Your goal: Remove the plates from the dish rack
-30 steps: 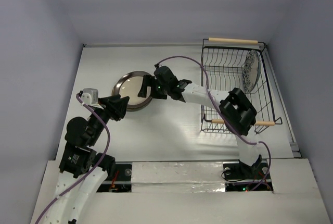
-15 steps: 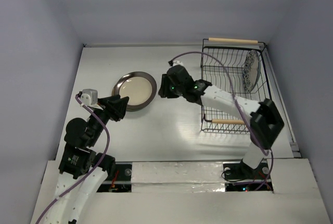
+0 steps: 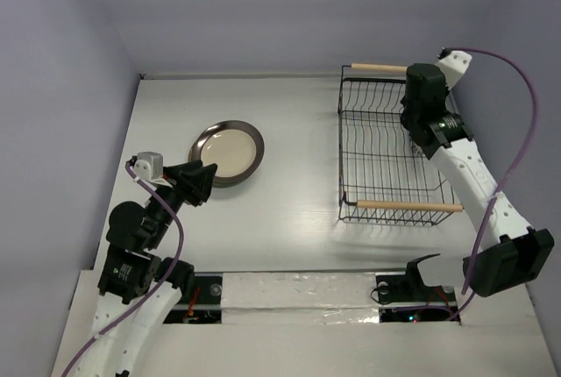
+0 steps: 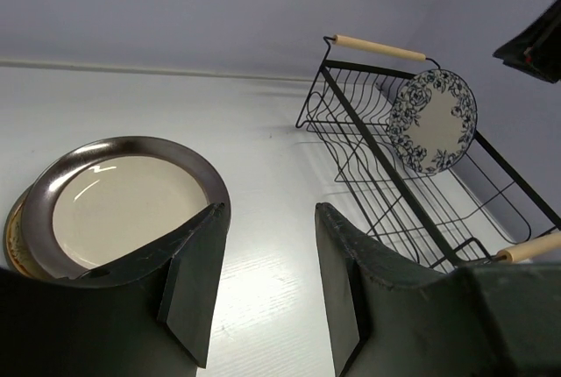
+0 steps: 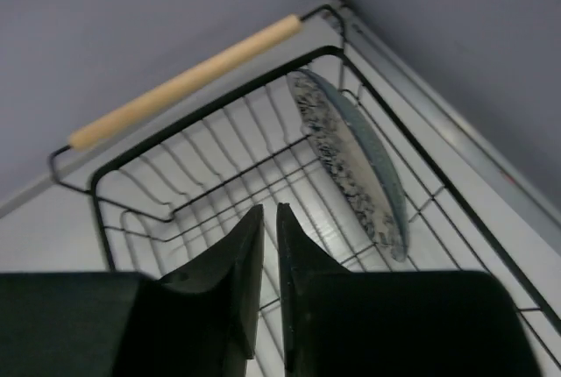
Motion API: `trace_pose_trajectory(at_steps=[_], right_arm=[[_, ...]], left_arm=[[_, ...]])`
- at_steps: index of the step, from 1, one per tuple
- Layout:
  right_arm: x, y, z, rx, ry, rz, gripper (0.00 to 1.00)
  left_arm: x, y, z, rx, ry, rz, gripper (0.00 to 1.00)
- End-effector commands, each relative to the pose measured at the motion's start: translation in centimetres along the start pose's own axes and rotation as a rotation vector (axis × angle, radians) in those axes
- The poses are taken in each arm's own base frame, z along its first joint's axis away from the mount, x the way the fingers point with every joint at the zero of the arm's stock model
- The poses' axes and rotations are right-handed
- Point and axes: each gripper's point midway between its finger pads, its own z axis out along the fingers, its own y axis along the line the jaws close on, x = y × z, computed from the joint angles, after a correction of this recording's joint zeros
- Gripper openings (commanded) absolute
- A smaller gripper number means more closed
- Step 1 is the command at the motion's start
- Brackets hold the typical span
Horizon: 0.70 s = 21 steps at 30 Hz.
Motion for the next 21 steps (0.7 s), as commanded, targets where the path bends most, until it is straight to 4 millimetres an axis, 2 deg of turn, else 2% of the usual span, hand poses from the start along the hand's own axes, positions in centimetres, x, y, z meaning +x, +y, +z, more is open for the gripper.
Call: trace_pose_trajectory(at_steps=[1,2,3,4,5,7,8,11,14,18,21], right_arm=[[-1.7,-3.9,0.4,0.214,-0.084,-0.172,0.41],[-1.5,-4.4,0.5,0.244,-0.088,-0.204,0.55],[-1.6,-5.1,0.9,0.272,-0.081,-0.228,0.64],[-0.9,-6.2,1.8,0.326,-0.047,-0.28,0.71],[-0.4,-6.7,2.3,0.345,-0.027,-0.306,0.71],[0.4,-7.6,3.4,0.376,0.001,-0.345,0.69],[1.2,-8.6,4.5,0.407,0.025,-0.358,0.68],[3.4,-9.6,6.4,0.428,0.097,-0.401,0.66],[4.6,-10.0,7.4,0.43,0.135,-0.448,0.63],[7.2,-11.0,8.9,0.452,0.199,-0.526,0.53],[7.9,-11.3,9.4,0.465,0.216,-0.571,0.46]], left_arm=[[-2.6,-1.4,-0.5,0.047,-0.074,0.011,0.42],[-2.6,-1.4,-0.5,0.049,-0.075,0.011,0.42],[-2.7,-1.5,-0.5,0.052,-0.077,0.011,0.42],[-2.8,-1.6,-0.6,0.055,-0.081,0.012,0.42],[-2.8,-1.6,-0.6,0.055,-0.081,0.012,0.42],[-2.8,-1.9,-0.6,0.069,-0.08,0.011,0.42],[-2.7,-1.9,-0.6,0.07,-0.077,0.011,0.42],[-2.7,-1.9,-0.7,0.072,-0.074,0.011,0.42],[-2.7,-1.9,-0.8,0.071,-0.076,0.013,0.42],[-2.8,-2.0,-0.9,0.071,-0.081,0.013,0.43],[-2.7,-2.1,-0.9,0.078,-0.078,0.012,0.43]])
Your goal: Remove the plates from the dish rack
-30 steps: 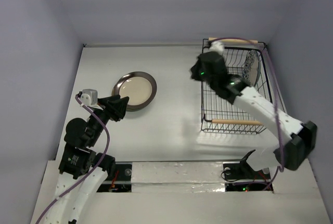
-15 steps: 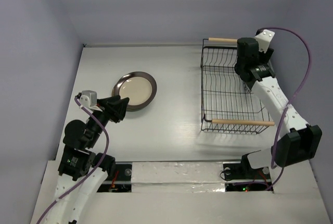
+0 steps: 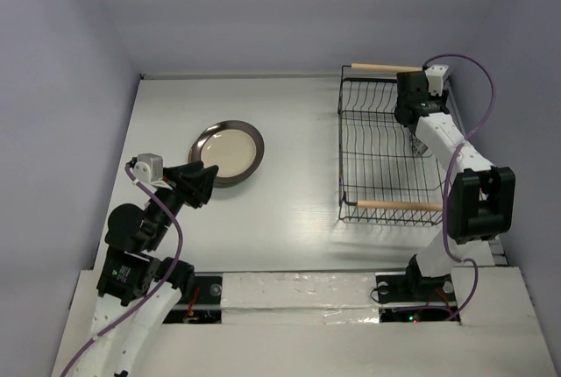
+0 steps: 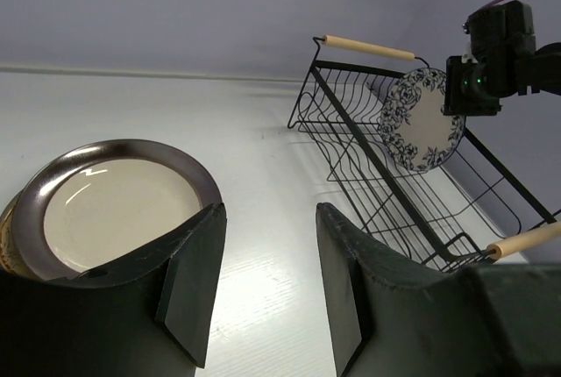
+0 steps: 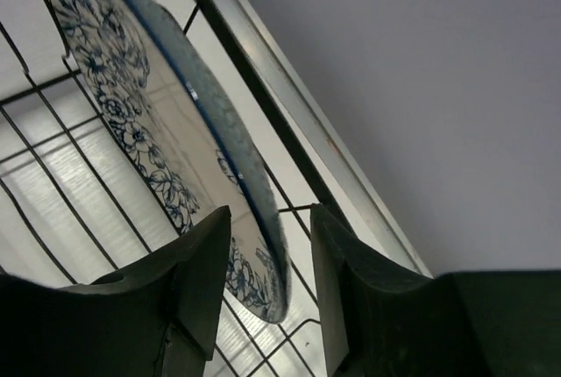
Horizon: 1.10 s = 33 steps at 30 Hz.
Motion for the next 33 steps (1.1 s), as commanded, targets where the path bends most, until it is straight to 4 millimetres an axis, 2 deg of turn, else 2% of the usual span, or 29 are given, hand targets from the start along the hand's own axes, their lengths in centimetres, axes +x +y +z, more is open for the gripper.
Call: trace_pose_trajectory(at_steps=[1,3,4,6,7,11,14,23,29,33], right_arm=[[-0.2,-0.5,0.6,0.032,-0.01,-0.041,0.43],[-0.3,-0.5,0.6,0.034,-0.013,-0.044,0.37],[-0.4,-0.6,0.6,0.037,-0.013,-0.051,0.29],[-0.8,-0.7,0.5,0.046,-0.013,-0.056,0.25],[-0.8,-0.8,0.5,0.048,-0.011,-0.07,0.17],[-1.3,-1.3,0.4,0.079,0.004,-0.09,0.0],[-2.2,-1.9,-0.2,0.1,-0.008,-0.106,0.0],[-6.7,-3.8,-4.5,0.074,-0.089,-0.051,0.0],[-9.0,-6.7,-7.2,0.053,-0.129,0.078,0.0],[-11.1,-8.1,-9.7,-0.042,-0.174,0.202,0.0]], left_arm=[[-2.7,-1.6,-0.6,0.053,-0.075,0.012,0.43],[-2.6,-1.6,-0.6,0.055,-0.075,0.014,0.43],[-2.6,-1.6,-0.5,0.054,-0.073,0.012,0.43],[-2.7,-1.6,-0.5,0.053,-0.075,0.012,0.43],[-2.7,-1.6,-0.5,0.055,-0.075,0.012,0.43],[-2.6,-1.5,-0.5,0.052,-0.071,0.012,0.43],[-2.6,-1.5,-0.5,0.05,-0.075,0.012,0.43],[-2.7,-1.5,-0.6,0.047,-0.079,0.012,0.43],[-2.8,-1.2,-0.8,0.028,-0.086,0.014,0.43],[-2.8,-1.1,-0.8,0.026,-0.086,0.014,0.43]])
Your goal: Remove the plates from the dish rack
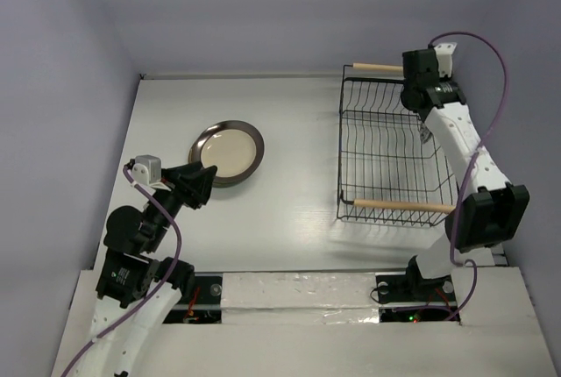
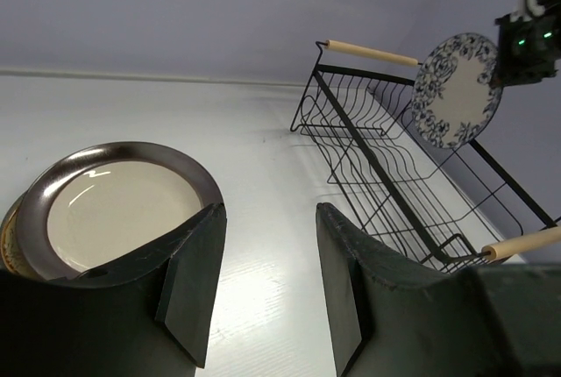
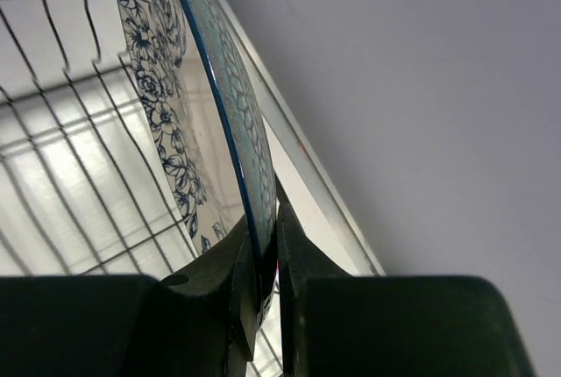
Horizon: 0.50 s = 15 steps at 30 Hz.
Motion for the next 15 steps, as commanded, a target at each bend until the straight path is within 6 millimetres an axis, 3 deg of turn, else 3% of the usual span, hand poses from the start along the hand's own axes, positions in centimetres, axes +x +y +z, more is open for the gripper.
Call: trace_pose_trajectory(at_steps=[1,3,4,5,7,8,10,11,12,14,15], right_arm=[[-6.6,-5.7,-5.5,-0.034,-0.183,0.313,0.0],[-7.8,-5.0,-7.4,-0.166,-0.213,0.392,0.0],[-8.9,-5.4,-9.1,-0.23,-0.251,0.461,0.0],[-9.5,-4.2,-10.6,-0.343,-0.27,0.482,0.0],[-11.1,-4.0,-13.5,-0.491,-0.331,0.588,0.0],[-10.9,-1.7,-14.9,-0.616,-0.323,0.578,0.0],[-11.2,0.1,-17.0,-0.758,-0.338,0.612,0.0],[-12.1,0.9,-19.2,-0.858,-0.369,0.672,0.0],[-11.0,3.5,-20.3,-0.971,-0.331,0.65,0.0],[-11.4,6.1,-22.7,-1.104,-0.328,0.693,0.0],[-10.3,8.6,-24.4,-1.185,-0.294,0.661,0.0]], left_arm=[[-2.7,-1.1,-0.5,0.028,-0.076,0.013,0.43],[-2.5,-1.0,-0.4,0.023,-0.072,0.012,0.43],[-2.6,-1.0,-0.5,0.023,-0.073,0.013,0.43],[-2.6,-1.0,-0.5,0.023,-0.072,0.012,0.43],[-2.4,-0.9,-0.4,0.02,-0.068,0.012,0.43],[-2.4,-0.9,-0.4,0.02,-0.068,0.013,0.43],[-2.4,-0.8,-0.4,0.015,-0.068,0.013,0.42],[-2.4,-0.8,-0.3,0.014,-0.065,0.013,0.41],[-2.3,-0.7,-0.3,0.012,-0.064,0.013,0.29],[-2.4,-0.5,-0.2,0.0,-0.068,0.012,0.13],[-2.3,-0.3,-0.1,-0.01,-0.063,0.011,0.04]])
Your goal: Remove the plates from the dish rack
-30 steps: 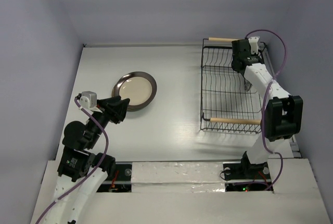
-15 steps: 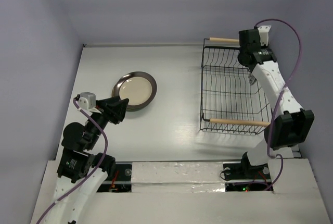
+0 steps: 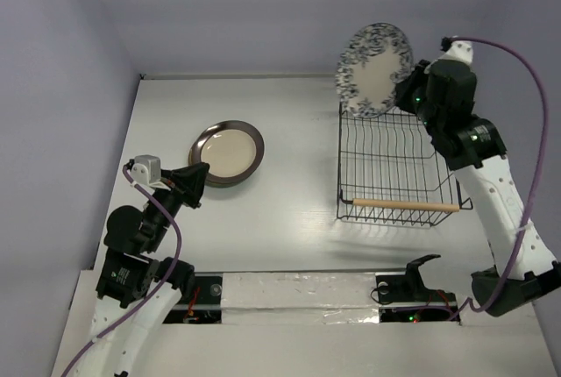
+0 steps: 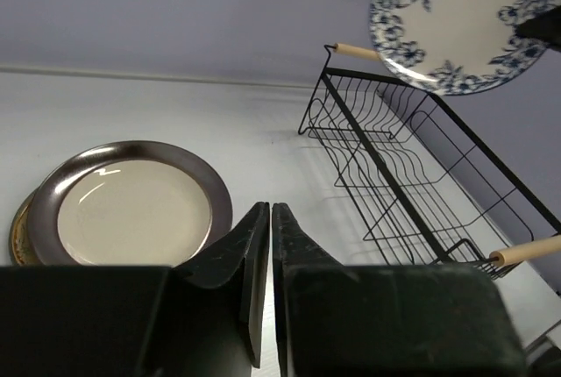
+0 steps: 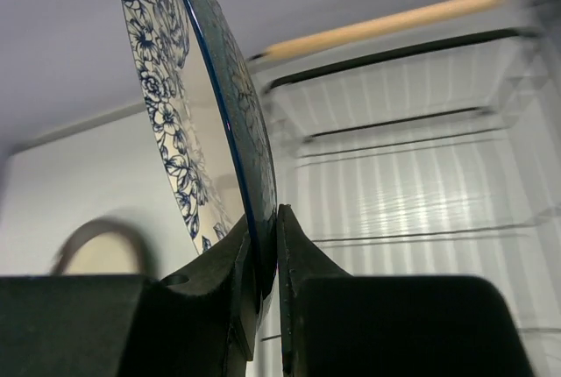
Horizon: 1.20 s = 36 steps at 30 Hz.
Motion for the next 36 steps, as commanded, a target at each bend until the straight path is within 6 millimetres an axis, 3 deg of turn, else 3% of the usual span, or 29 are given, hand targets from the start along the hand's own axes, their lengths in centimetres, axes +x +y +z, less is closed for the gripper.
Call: trace_pose_trajectory(at_steps=[1,4,6,9,11,12,13,14,17,23,24,30,34,36], right_arm=[[-0.1,11.0,0.4,-0.415,-0.031,0.196,0.0],[3.8,15.9,1.0,-0.566,0.06,0.252,0.0],[7.1,19.0,1.4,-0.656,0.154,0.296,0.0],[10.1,21.8,2.2,-0.723,0.217,0.351,0.0],[13.8,24.3,3.7,-0.745,0.279,0.369,0.0],[14.0,24.8,3.2,-0.757,0.289,0.376,0.0],[16.0,25.5,4.3,-0.753,0.32,0.375,0.0],[16.5,26.5,4.3,-0.768,0.337,0.383,0.0],[19.6,27.5,5.9,-0.761,0.395,0.398,0.0],[23.4,28.7,7.0,-0.76,0.469,0.415,0.0],[24.9,29.1,7.0,-0.767,0.504,0.409,0.0],[27.7,30.1,7.2,-0.78,0.559,0.419,0.12],[29.7,30.3,7.0,-0.745,0.604,0.357,0.3],[30.0,30.2,7.1,-0.717,0.586,0.315,0.33]], left_arm=[[-2.4,-0.5,-0.1,-0.004,-0.063,0.009,0.02],[-2.2,0.0,0.0,-0.028,-0.058,0.005,0.05],[-2.4,0.3,-0.1,-0.045,-0.068,0.003,0.15],[-2.5,0.4,-0.2,-0.052,-0.076,0.002,0.24],[-2.4,0.5,0.0,-0.056,-0.071,0.003,0.33],[-2.4,0.5,0.0,-0.056,-0.071,0.003,0.35],[-2.3,0.6,0.1,-0.059,-0.067,-0.001,0.36],[-2.2,0.6,0.2,-0.058,-0.065,0.001,0.36],[-2.0,0.9,0.5,-0.07,-0.052,0.001,0.38],[-1.7,1.0,0.7,-0.07,-0.042,0.001,0.39],[-1.9,1.1,0.7,-0.078,-0.047,0.002,0.39],[-1.7,1.0,0.7,-0.07,-0.042,0.002,0.39],[-1.7,1.0,0.7,-0.072,-0.039,0.002,0.39],[-1.7,1.0,0.7,-0.069,-0.041,0.002,0.39]])
